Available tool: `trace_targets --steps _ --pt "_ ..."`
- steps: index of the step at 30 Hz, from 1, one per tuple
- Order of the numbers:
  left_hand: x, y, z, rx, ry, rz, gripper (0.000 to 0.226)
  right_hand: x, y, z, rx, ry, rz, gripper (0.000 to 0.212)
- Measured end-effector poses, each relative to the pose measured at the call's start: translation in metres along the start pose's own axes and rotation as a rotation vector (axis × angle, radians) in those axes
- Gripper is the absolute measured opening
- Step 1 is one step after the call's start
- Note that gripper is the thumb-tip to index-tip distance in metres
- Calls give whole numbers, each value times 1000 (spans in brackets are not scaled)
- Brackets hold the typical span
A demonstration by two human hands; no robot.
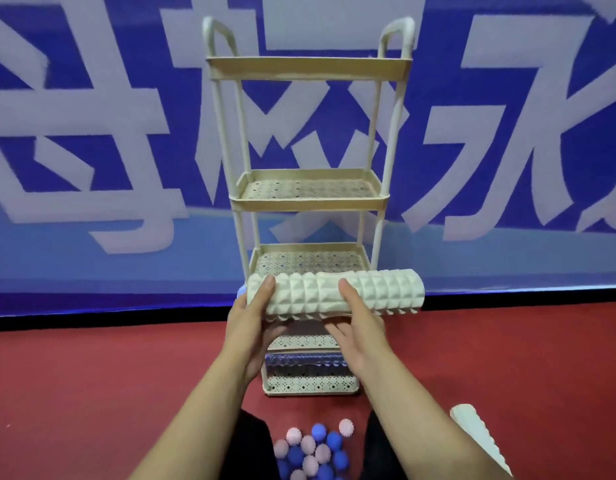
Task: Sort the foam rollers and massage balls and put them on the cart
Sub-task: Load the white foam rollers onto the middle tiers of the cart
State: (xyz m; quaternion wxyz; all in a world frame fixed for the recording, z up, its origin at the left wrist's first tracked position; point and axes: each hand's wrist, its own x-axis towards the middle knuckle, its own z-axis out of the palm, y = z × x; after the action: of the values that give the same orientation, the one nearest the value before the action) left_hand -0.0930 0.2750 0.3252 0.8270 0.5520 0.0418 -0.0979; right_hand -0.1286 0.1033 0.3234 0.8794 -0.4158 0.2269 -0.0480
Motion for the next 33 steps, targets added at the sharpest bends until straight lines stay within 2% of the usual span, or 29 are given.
trace_targets --steps 2,4,6,8,9,10,11,13,15,17,24,26,29,33 --pt "-4 9 -16 2 103 49 57 -12 0 8 -214 -83 39 49" --pt "-5 15 -33 -15 157 83 57 -19 -3 8 -608 -129 16 46" --pt "-5 20 -47 -27 188 108 53 -18 -6 7 -1003 -59 -225 49" --pt "-4 22 -54 -15 207 129 50 -14 -14 10 -1280 62 -609 51" --pt "-3 21 -56 1 210 137 48 -10 -19 13 -1378 34 -777 52" --pt "-3 19 -57 21 203 142 45 -5 -23 17 -1488 -76 -865 58" --pt "-3 16 -57 39 186 145 42 2 -27 21 -1619 -225 -870 68" --pt "-1 11 -57 52 146 141 41 15 -29 28 -1872 -451 -776 85" --pt "2 6 -58 34 117 127 42 28 -29 30 -1951 -557 -652 91" --pt "10 -1 -62 6 95 112 44 37 -27 28 -1918 -571 -550 94" --pt "52 -26 -61 -25 45 83 64 75 -29 24 -2055 -469 -671 98" --pt "69 -31 -60 83 115 88 64 91 -33 28 -2132 -394 -713 97" --pt "91 -38 -66 368 203 163 63 116 -38 37 -2207 -245 -745 94" --pt "109 -48 -71 525 247 265 56 149 -32 53 -2261 -96 -727 89"
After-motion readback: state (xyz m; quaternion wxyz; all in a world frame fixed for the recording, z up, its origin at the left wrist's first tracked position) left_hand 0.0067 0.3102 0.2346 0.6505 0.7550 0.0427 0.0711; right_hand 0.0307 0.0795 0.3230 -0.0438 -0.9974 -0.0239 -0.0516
